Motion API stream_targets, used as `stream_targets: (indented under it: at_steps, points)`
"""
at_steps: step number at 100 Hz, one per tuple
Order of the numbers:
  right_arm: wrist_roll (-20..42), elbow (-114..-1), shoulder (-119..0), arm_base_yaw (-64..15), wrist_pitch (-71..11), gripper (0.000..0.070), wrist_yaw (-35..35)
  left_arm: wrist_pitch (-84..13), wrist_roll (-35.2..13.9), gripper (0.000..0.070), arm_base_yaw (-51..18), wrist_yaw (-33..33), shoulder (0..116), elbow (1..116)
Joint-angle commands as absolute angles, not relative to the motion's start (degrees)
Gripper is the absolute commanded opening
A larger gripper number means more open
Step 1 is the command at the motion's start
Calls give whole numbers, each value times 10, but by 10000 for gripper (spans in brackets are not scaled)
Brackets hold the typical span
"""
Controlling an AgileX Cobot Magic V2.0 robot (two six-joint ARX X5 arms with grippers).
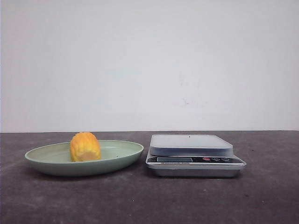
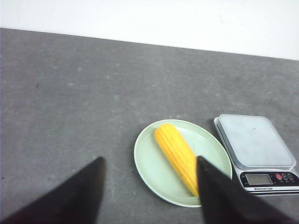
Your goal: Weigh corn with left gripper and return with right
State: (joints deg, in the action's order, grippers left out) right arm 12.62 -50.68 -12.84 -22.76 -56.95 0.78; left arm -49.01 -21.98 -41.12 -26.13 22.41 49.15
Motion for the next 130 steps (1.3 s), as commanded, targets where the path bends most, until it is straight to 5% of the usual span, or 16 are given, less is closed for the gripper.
stream_targets:
  at_steps: [1, 6, 35, 108, 130]
  points:
    - [145, -491, -130, -229, -531, 196, -1, -475, -212, 73, -416, -260, 224, 498]
    - [146, -477, -130, -229, -514, 0, 0, -471, -211, 0, -416, -260, 224, 498]
    - [146, -464, -130, -228, -451, 7, 2, -431, -200, 0, -416, -254, 225, 498]
    - [145, -465, -130, -228, -450, 7, 0, -422, -202, 0, -415, -255, 220, 498]
    - [145, -465, -130, -228, -450, 8, 0, -409, -192, 0, -300, -252, 197, 492]
